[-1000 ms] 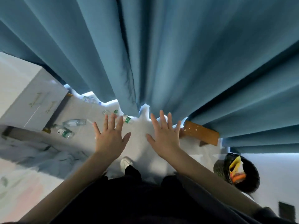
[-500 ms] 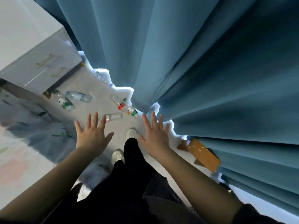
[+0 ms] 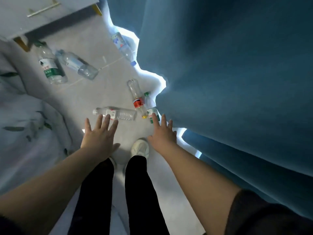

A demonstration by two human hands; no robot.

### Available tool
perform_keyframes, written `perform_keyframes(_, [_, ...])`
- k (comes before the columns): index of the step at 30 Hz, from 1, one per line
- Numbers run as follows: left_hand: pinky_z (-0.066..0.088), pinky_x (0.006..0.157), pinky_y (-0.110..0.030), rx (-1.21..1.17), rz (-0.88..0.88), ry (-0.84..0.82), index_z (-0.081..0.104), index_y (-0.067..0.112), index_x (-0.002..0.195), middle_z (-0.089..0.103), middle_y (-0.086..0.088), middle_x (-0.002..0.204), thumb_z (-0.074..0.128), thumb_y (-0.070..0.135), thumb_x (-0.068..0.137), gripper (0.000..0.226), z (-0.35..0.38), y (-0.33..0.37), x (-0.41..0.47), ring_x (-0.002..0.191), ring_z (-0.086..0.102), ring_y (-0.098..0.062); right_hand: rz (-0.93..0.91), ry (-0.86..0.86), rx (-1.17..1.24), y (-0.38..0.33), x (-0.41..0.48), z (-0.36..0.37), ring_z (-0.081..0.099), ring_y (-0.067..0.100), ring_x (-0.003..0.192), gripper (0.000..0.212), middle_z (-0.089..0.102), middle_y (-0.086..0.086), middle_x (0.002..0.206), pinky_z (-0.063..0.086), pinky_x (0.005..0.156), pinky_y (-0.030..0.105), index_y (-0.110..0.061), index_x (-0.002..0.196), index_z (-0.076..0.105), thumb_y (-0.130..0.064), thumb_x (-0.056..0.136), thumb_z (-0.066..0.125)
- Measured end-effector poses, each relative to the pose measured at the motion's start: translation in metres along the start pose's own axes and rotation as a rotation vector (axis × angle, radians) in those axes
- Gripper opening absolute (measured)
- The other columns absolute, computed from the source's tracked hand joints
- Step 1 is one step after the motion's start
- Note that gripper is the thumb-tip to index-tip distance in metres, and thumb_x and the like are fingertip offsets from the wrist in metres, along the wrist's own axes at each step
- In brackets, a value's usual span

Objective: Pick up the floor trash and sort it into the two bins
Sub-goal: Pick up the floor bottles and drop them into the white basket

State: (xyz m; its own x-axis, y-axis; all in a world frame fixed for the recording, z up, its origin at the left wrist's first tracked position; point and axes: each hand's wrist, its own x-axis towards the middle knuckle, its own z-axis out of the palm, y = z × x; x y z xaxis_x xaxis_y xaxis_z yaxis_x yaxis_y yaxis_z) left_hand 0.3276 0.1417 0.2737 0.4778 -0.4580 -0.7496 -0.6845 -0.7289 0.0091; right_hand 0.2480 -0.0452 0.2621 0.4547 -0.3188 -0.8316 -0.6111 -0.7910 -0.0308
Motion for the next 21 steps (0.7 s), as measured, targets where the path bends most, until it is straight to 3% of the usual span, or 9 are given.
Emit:
perform_keyframes(7, [0.005,0.111,-0.061,0.105,0.036,-0.063,-0.012,0.016,0.15,-0.008,-0.011,0.159,0.049,0.063,0.085,0.1,0.118,-0.018,0.146,0.146,-0.004,-0.032,0.107,0.007,0.02,-0.008,0.171,0.075,0.007,0.043,0.143,0.087,-0.004,0.008,0.16,0.036,0.102,0.056,-0.032,0.151,-0.005,-0.029,0.091,0.058])
perform_keyframes(15, [0.016,0.111,-0.059,0.062,0.049,0.079,-0.011,0.017,0.149,-0.001,-0.013,0.158,0.066,0.055,0.077,0.113,0.172,-0.033,0.243,0.146,0.0,-0.033,0.166,0.124,0.018,0.018,0.267,0.12,0.034,0.037,0.132,0.094,0.017,0.012,0.153,0.041,0.093,0.043,-0.027,0.152,-0.01,-0.035,0.09,0.061])
perform_keyframes(21, [0.032,0.103,-0.052,-0.009,0.084,0.112,0.019,0.017,0.145,0.038,-0.012,0.141,0.076,0.036,0.073,0.094,0.188,-0.031,0.276,0.125,0.041,-0.033,0.279,0.221,0.155,0.021,0.293,0.135,0.048,0.031,0.12,0.108,0.028,0.018,0.148,0.041,0.082,0.035,-0.022,0.151,-0.016,-0.031,0.086,0.07])
